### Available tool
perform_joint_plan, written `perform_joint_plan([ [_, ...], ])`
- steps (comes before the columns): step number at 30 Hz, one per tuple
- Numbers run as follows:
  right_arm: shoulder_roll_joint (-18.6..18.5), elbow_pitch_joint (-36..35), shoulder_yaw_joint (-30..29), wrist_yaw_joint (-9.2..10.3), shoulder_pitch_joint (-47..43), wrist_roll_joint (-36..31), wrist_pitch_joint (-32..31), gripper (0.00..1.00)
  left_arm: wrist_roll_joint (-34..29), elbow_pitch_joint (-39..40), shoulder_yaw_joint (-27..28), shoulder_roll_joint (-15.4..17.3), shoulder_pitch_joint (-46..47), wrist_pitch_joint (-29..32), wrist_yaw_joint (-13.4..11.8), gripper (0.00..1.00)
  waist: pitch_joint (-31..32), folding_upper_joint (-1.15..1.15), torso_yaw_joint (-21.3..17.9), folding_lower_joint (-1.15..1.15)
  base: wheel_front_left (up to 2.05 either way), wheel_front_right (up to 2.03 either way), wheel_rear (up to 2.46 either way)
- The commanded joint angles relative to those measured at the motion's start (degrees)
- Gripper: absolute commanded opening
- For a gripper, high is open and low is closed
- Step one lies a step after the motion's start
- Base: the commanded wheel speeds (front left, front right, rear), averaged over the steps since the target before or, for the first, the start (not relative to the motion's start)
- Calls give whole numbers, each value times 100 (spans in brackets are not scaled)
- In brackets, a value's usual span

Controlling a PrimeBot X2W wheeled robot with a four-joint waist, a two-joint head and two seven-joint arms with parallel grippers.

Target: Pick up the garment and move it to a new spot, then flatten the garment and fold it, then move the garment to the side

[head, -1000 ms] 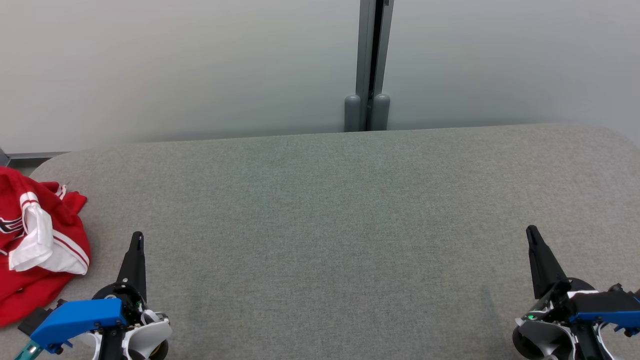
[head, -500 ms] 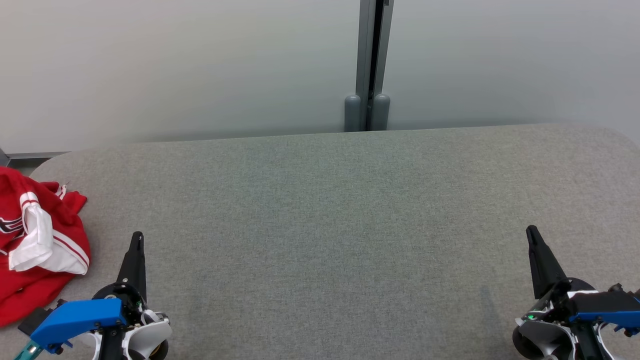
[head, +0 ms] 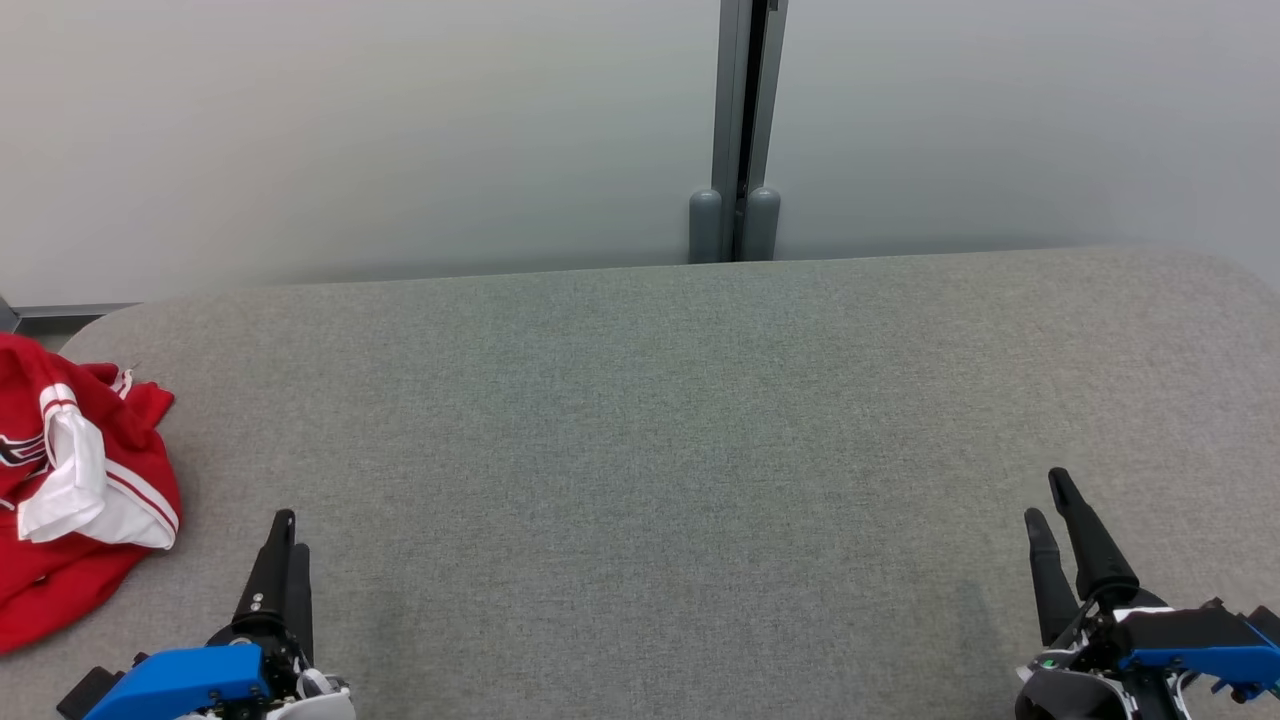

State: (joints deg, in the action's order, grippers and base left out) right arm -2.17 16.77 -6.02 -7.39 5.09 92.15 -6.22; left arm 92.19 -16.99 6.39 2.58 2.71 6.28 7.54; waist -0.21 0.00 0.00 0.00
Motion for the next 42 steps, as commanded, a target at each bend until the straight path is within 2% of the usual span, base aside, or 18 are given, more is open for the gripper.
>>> perform_joint_plan([
  [1,-45,-120,67,-7,91,-98,67,100,-89,94,-70,64,153,-63,0,100,-2,0,0,0,0,0,0],
  [9,-148,-121,279,-8,160,-601,305,100,-539,17,-353,259,254,-315,-1,100,-10,0,-3,0,0,0,0],
  [26,-178,-31,556,-9,238,-2370,725,100,-2328,-119,-826,515,331,-734,-2,100,-25,0,-3,0,0,0,0],
  [42,-141,128,715,-10,228,-3878,1039,100,-3690,-257,-1039,585,246,-1046,-3,100,-33,0,-5,0,0,0,0],
])
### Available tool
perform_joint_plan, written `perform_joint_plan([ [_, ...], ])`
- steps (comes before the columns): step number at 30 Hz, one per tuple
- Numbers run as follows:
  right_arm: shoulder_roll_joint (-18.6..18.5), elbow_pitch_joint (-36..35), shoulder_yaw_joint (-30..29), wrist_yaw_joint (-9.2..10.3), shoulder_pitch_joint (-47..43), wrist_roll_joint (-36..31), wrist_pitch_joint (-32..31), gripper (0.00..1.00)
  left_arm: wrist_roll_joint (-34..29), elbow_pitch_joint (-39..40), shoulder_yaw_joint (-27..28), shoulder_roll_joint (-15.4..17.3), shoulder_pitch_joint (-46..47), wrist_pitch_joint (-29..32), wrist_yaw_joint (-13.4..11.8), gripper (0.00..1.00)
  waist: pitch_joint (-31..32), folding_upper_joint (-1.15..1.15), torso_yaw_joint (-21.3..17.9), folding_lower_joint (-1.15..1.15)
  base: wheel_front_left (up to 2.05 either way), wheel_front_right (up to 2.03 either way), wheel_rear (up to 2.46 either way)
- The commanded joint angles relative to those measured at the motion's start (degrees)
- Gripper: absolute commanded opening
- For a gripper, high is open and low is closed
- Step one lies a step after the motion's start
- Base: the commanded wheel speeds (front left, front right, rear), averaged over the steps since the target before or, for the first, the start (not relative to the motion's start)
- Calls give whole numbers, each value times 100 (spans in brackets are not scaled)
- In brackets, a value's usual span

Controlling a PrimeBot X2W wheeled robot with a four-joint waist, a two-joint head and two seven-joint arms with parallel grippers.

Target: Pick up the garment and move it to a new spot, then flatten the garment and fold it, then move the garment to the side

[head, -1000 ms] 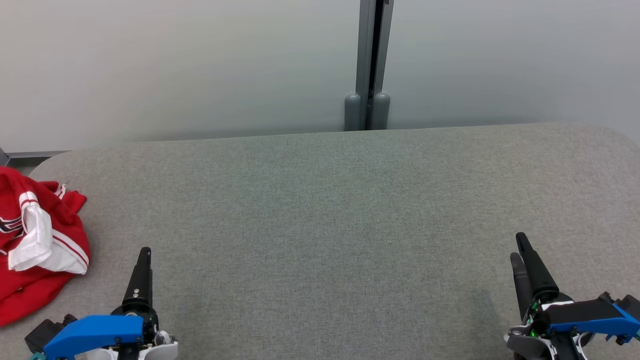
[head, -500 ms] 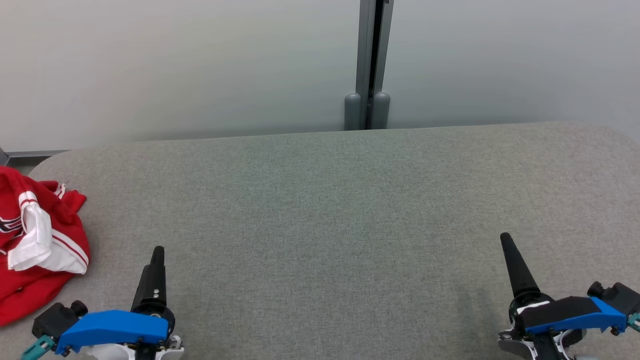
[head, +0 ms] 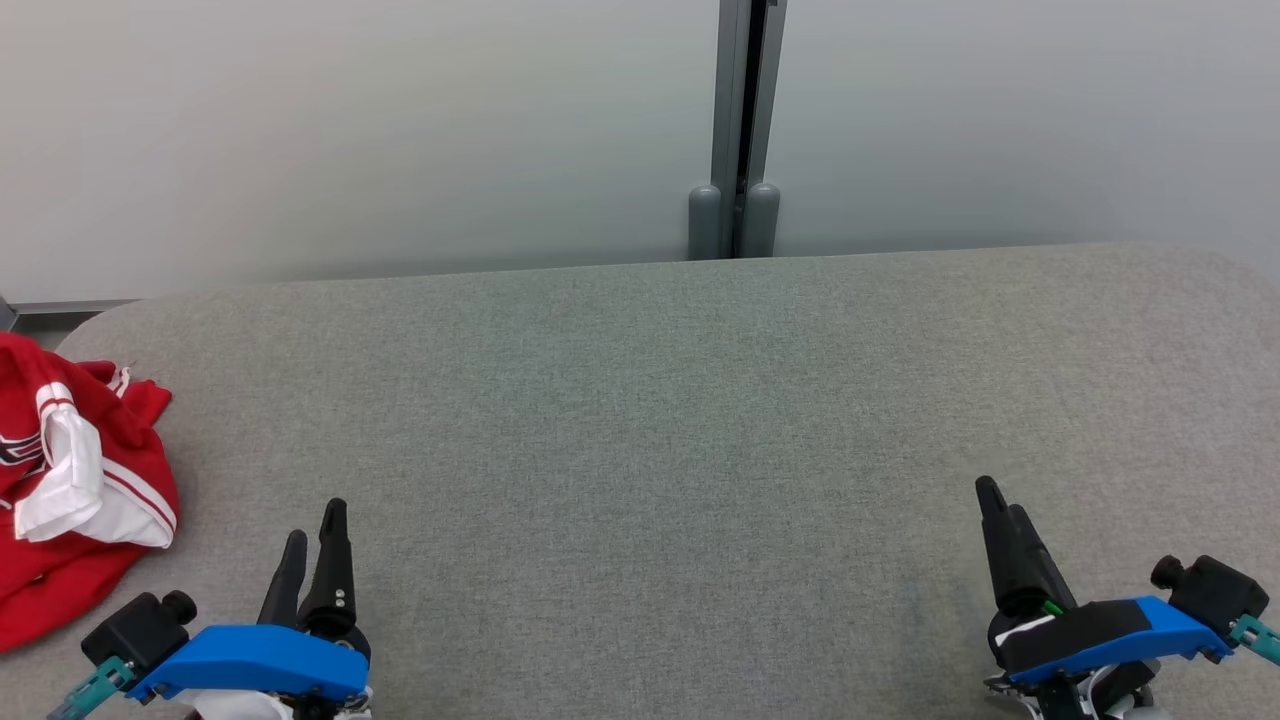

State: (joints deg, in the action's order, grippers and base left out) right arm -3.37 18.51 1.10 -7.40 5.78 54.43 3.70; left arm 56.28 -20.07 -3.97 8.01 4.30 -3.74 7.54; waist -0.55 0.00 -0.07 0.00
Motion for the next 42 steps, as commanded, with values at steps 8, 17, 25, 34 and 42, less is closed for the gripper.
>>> perform_joint_plan([
  [8,-9,12,109,-10,159,-1004,194,100,-762,-64,-148,124,53,-193,-4,100,-2,0,0,0,0,0,0],
  [17,-8,67,130,-11,158,-1806,351,100,-1495,-135,-172,161,37,-347,-5,100,-5,0,-3,0,0,0,0],
  [25,-29,160,177,-11,120,-2488,478,100,-2108,-239,-126,189,9,-473,-5,100,1,0,3,0,0,0,0],
  [34,15,199,-3,-12,26,-3115,611,100,-2714,-319,106,77,-79,-607,-6,100,9,0,-5,0,0,0,0],
  [42,50,244,-264,-12,1,-3688,717,100,-3198,-391,258,-14,-87,-714,-7,100,1,0,-10,0,0,0,0],
])
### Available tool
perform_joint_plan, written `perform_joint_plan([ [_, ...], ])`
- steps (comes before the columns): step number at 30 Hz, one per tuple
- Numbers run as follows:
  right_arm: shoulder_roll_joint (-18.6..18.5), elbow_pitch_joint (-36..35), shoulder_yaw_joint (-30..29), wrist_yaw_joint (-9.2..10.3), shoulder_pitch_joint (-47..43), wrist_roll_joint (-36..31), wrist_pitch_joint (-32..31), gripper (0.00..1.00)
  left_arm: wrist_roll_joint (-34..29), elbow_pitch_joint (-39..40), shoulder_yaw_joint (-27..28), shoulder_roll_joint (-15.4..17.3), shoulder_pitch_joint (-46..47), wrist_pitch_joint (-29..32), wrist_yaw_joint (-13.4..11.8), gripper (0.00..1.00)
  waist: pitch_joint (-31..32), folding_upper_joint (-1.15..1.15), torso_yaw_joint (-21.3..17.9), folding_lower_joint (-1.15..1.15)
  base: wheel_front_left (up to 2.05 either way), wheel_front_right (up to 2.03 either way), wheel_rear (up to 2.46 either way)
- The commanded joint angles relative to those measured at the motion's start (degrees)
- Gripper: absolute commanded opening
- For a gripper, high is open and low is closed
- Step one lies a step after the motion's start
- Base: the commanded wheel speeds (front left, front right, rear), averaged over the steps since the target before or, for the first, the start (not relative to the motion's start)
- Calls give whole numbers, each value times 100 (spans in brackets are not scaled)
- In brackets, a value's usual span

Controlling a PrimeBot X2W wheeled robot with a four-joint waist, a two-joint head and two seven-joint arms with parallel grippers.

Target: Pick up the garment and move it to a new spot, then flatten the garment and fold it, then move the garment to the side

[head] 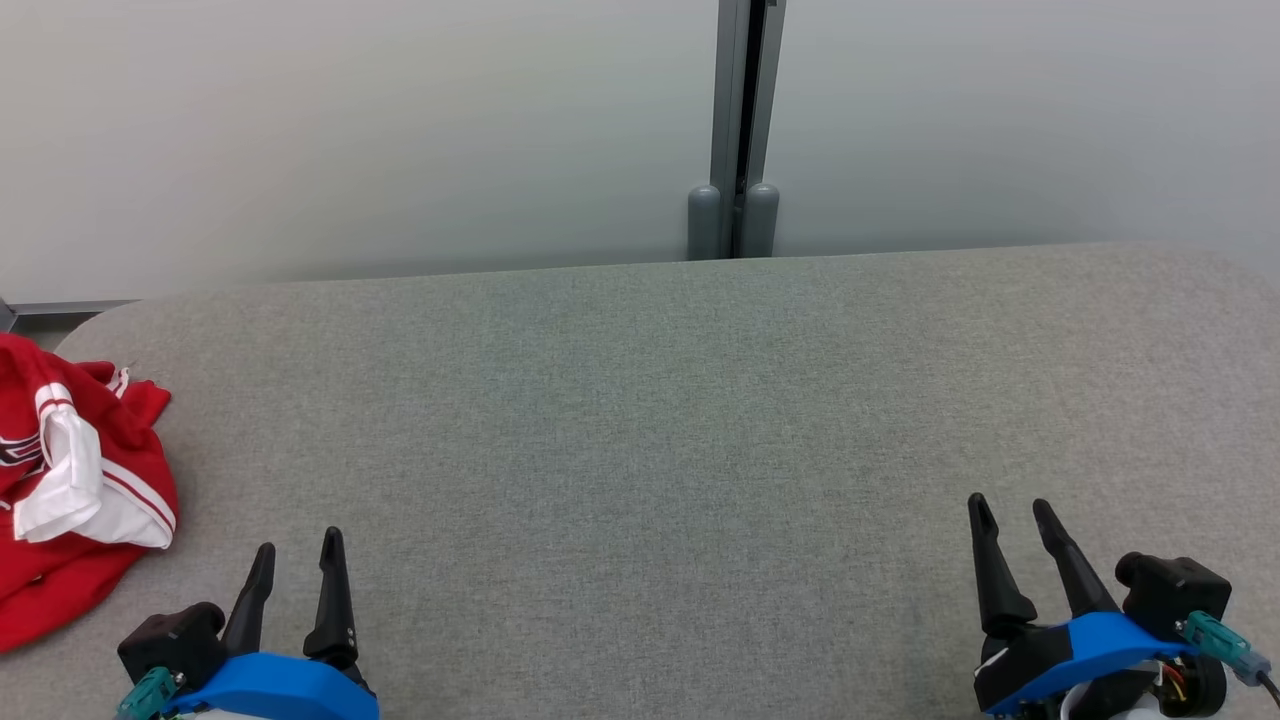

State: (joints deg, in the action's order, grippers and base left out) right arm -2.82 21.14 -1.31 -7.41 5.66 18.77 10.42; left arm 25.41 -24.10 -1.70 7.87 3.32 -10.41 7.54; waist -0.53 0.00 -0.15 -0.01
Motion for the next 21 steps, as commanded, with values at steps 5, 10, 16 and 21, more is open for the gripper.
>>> perform_joint_plan([
  [5,-4,34,-84,-12,-26,-263,111,100,-373,-73,193,-69,27,-110,-7,100,-9,0,-8,1,0,0,0],
  [10,-6,99,-113,-12,-40,-429,172,100,-626,-123,276,-120,34,-169,-7,100,-19,0,-18,1,0,0,0],
  [16,-8,160,-139,-9,-60,-659,248,100,-962,-165,315,-141,35,-244,-8,100,-27,0,-21,1,0,0,0],
  [21,-11,209,-152,-8,-78,-977,301,100,-1340,-205,211,-127,24,-303,-8,100,-25,0,-28,1,0,0,0],
])
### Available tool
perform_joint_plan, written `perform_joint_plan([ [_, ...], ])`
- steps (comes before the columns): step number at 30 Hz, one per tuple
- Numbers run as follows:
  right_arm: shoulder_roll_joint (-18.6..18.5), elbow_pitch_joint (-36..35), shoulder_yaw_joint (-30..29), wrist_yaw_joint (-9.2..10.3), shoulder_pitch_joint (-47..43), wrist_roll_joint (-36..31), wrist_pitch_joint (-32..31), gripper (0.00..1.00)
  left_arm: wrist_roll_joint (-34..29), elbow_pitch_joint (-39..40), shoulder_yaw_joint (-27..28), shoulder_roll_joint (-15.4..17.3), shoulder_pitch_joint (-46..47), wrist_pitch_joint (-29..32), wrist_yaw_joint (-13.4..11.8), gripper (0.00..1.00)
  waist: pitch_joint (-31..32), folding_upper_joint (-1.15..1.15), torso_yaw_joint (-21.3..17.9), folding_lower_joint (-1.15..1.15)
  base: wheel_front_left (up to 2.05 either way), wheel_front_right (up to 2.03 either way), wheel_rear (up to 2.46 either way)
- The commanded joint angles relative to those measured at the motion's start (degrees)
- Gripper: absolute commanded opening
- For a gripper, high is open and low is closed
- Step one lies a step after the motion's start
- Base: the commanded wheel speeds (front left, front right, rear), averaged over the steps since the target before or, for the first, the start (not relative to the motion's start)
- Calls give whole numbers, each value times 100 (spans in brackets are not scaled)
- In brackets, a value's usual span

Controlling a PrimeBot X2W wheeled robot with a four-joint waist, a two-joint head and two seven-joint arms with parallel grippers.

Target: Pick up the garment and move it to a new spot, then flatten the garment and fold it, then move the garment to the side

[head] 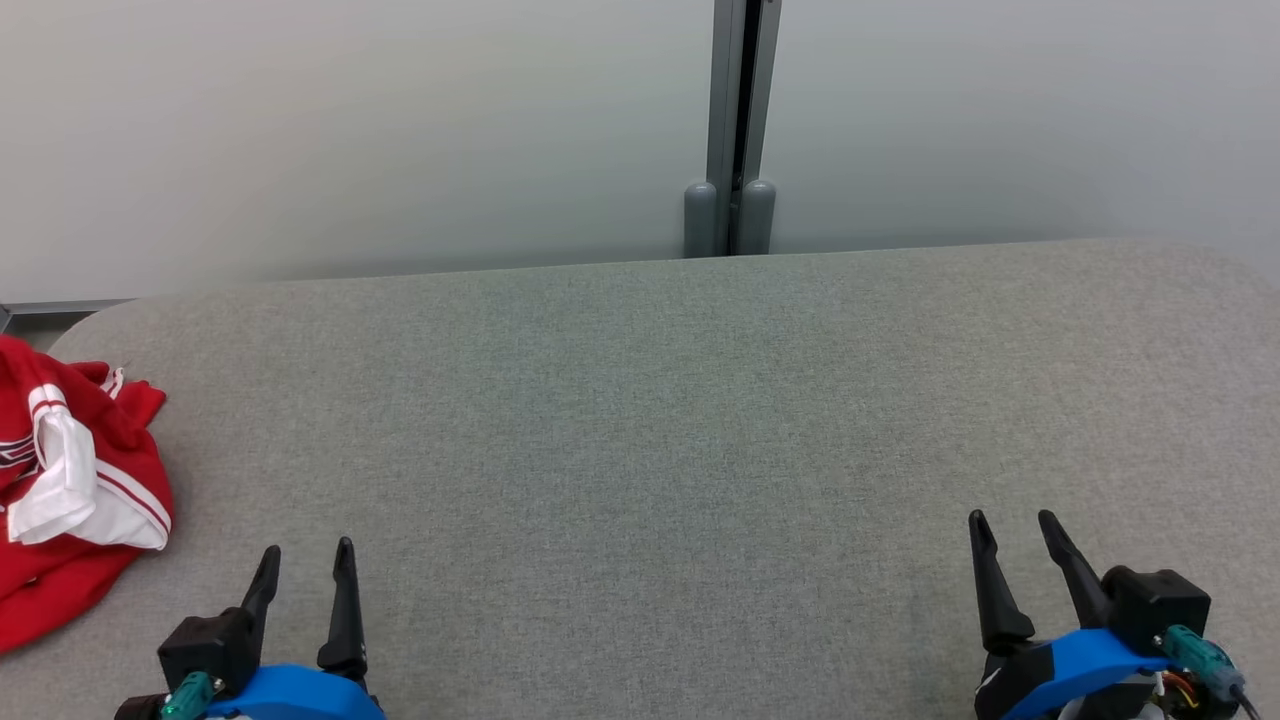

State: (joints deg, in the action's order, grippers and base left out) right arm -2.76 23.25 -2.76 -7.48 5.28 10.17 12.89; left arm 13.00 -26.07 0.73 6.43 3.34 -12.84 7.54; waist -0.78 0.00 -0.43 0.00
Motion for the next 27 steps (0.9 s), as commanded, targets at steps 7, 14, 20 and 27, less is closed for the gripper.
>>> perform_joint_plan([
  [7,-20,-23,67,-2,-32,-528,129,100,-440,-93,-83,16,45,-133,-9,100,3,0,-7,0,0,0,0],
  [14,-23,47,-8,-2,-55,-754,200,100,-699,-149,-29,-47,29,-201,-9,100,13,0,1,0,0,0,0],
  [20,-25,96,-13,-2,-103,-855,244,100,-806,-225,-10,-93,-29,-243,-10,100,18,0,8,0,0,0,0],
  [27,-24,67,75,-2,-114,-753,241,100,-750,-234,-9,-123,30,-242,-10,100,-23,0,121,0,0,0,0],
])
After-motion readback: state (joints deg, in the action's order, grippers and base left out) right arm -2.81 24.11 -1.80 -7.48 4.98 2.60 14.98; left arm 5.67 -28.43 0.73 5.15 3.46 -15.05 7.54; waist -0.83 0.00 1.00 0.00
